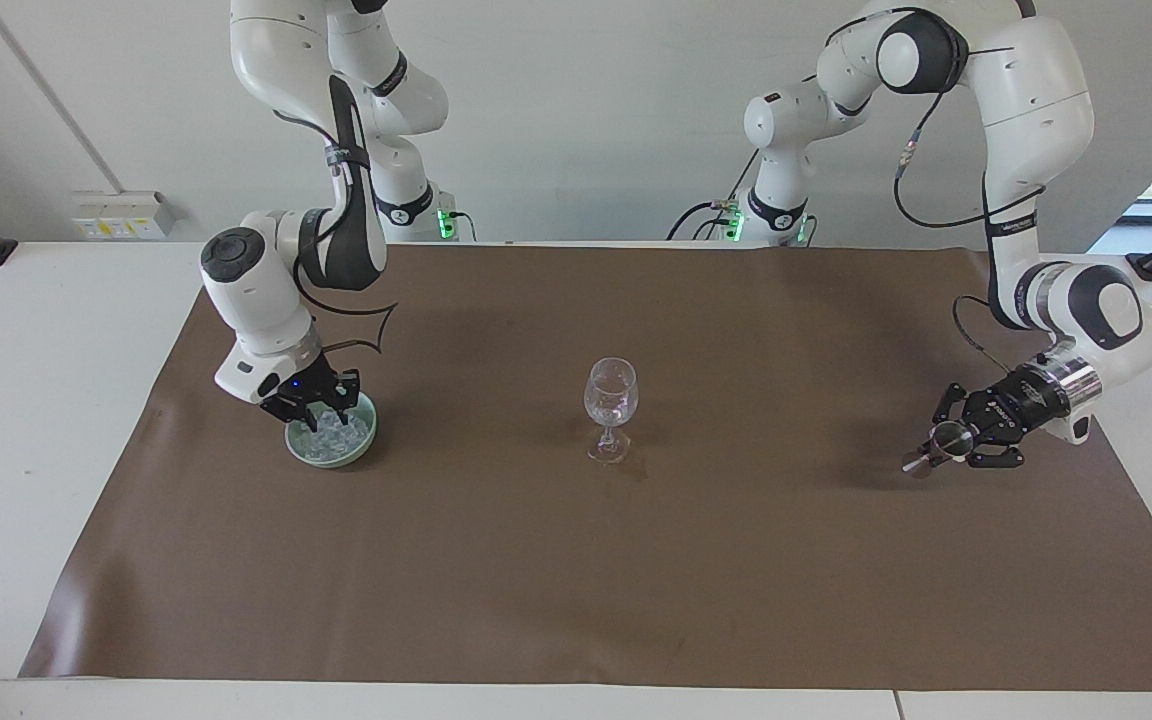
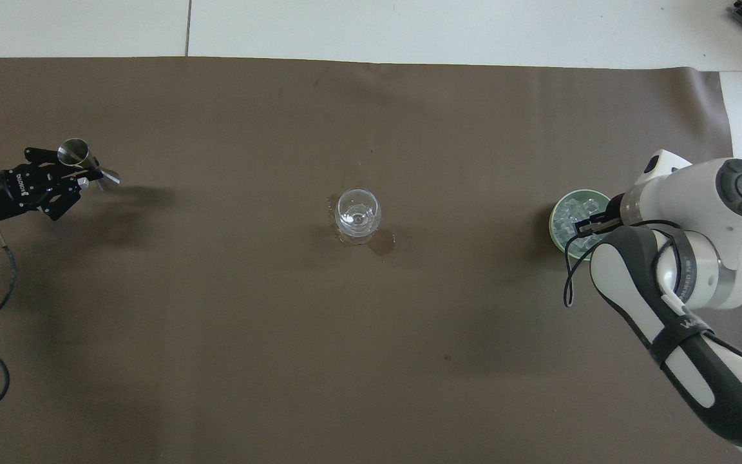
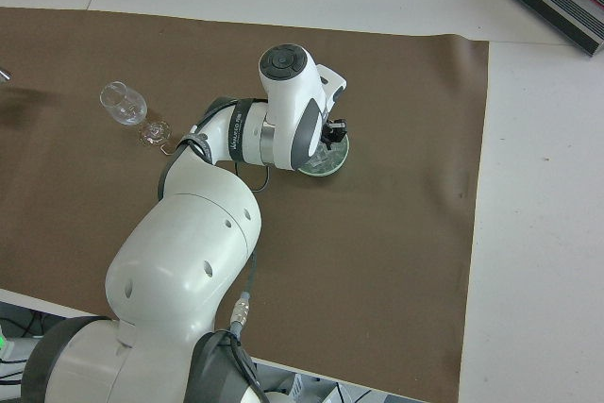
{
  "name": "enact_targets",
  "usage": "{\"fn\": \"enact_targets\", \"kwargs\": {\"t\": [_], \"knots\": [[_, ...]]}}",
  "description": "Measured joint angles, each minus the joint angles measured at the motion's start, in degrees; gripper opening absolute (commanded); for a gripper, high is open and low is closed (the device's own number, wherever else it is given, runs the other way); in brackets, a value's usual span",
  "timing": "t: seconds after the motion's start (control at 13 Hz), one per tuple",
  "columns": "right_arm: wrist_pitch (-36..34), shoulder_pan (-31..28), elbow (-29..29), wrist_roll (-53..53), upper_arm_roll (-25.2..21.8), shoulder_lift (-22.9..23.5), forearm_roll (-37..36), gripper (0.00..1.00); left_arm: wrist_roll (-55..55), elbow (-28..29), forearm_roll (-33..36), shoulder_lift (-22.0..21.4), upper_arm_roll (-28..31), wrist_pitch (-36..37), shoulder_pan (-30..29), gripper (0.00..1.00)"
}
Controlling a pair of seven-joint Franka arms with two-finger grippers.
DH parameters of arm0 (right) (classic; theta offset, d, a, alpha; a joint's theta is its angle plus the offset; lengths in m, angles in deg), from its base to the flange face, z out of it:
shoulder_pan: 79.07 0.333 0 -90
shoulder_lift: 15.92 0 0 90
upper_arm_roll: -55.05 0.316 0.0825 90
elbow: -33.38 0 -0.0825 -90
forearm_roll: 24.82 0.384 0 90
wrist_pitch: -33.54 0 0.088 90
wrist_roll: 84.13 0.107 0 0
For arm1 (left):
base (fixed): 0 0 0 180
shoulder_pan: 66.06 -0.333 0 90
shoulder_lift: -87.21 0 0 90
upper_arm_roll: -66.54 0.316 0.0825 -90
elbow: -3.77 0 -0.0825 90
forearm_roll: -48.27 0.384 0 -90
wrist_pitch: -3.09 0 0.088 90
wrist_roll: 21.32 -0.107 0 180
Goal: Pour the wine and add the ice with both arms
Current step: 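Set the jigger down with the left gripper while the right gripper lifts the cup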
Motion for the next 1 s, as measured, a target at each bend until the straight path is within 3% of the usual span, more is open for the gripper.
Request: {"fn": "enact_targets", "kwargs": {"t": [0.54,0.77,0.92,1.0], "knots": [[-0.3,0.0,0.2,0.0,0.0,0.0,0.0,0.20,-7.9,0.0,0.4,2.2,-0.5,2.6,-1.4,0.00],[-4.9,0.0,3.4,0.0,0.0,-0.4,0.0,0.15,-8.0,0.0,1.2,2.7,-0.6,2.6,-1.3,0.00],[-8.3,0.0,6.3,0.2,0.0,-1.0,0.0,0.00,-8.0,0.0,2.2,3.0,-0.6,2.6,-1.2,0.00],[-9.9,0.0,7.6,0.7,0.0,-1.4,0.0,0.00,-8.0,0.0,2.8,3.2,-0.6,2.5,-1.2,0.00]]}}
